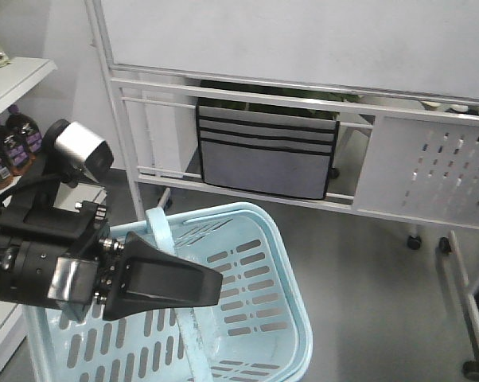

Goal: Place coke in basket with both arms
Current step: 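Drive the base toward the snack shelves carrying the basket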

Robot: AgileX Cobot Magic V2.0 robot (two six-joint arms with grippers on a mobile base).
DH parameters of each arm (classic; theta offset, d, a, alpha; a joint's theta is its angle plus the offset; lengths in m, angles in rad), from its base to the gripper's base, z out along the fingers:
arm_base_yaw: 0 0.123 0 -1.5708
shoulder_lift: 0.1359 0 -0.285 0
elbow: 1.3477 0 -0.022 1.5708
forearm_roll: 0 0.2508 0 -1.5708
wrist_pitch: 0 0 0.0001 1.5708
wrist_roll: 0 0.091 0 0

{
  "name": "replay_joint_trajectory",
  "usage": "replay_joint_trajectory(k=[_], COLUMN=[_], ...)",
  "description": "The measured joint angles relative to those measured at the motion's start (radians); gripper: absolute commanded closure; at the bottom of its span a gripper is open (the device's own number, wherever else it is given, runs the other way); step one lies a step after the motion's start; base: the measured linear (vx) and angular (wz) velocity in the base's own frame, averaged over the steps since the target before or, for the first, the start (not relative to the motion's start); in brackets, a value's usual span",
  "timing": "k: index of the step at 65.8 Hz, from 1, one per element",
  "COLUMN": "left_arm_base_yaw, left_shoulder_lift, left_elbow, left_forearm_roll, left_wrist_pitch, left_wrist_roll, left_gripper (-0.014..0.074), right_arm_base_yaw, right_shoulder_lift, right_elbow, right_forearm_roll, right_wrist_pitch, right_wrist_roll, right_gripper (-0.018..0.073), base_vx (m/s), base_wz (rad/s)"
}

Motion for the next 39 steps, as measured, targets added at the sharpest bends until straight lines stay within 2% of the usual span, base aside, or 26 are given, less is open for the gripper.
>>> replay_joint_trajectory(k=[39], left_arm_base_yaw=[0.000], left_shoulder_lift=[0.000], left_elbow=[0.000], left_forearm_roll=[0.000], left_wrist_pitch=[0.000], left_wrist_roll=[0.000], left_gripper=[0.0603], right_arm_base_yaw=[0.000], right_shoulder_lift=[0.000], right_elbow=[0.000], right_forearm_roll=[0.000], right_wrist_pitch=[0.000], right_wrist_roll=[0.000], right_gripper=[0.0561], base_vx=[0.11], base_wz=[0.40])
